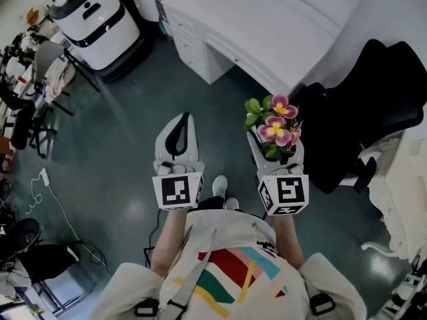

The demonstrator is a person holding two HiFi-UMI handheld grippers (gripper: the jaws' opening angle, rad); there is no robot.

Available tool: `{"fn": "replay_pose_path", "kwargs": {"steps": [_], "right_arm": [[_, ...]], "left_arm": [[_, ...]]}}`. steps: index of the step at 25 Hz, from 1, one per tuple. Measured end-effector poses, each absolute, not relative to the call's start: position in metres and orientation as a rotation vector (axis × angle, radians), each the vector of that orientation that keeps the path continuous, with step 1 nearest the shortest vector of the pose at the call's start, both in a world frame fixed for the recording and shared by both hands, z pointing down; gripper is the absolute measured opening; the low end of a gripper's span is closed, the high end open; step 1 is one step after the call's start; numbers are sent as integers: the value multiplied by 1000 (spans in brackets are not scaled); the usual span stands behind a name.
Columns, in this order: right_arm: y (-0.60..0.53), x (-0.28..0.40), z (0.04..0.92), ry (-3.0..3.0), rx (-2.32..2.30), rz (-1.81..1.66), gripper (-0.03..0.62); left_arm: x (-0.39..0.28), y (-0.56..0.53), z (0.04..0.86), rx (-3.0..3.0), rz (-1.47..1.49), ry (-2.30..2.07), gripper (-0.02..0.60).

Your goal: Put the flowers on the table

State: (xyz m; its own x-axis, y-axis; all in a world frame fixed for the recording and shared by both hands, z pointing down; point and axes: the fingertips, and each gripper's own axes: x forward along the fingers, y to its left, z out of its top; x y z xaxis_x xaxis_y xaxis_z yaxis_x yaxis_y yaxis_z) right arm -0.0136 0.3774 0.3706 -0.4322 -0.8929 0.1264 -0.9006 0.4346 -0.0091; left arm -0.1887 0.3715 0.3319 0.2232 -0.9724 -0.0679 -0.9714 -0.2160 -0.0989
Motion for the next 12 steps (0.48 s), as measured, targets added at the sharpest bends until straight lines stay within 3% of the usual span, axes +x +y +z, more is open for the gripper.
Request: {"fn": "replay_pose_path", "kwargs": {"steps": [12], "right_arm": [[352, -27, 382, -2575, 1583, 153, 324]], "left_arm": [[-197, 343, 343, -2374, -15, 1894, 3]]}}
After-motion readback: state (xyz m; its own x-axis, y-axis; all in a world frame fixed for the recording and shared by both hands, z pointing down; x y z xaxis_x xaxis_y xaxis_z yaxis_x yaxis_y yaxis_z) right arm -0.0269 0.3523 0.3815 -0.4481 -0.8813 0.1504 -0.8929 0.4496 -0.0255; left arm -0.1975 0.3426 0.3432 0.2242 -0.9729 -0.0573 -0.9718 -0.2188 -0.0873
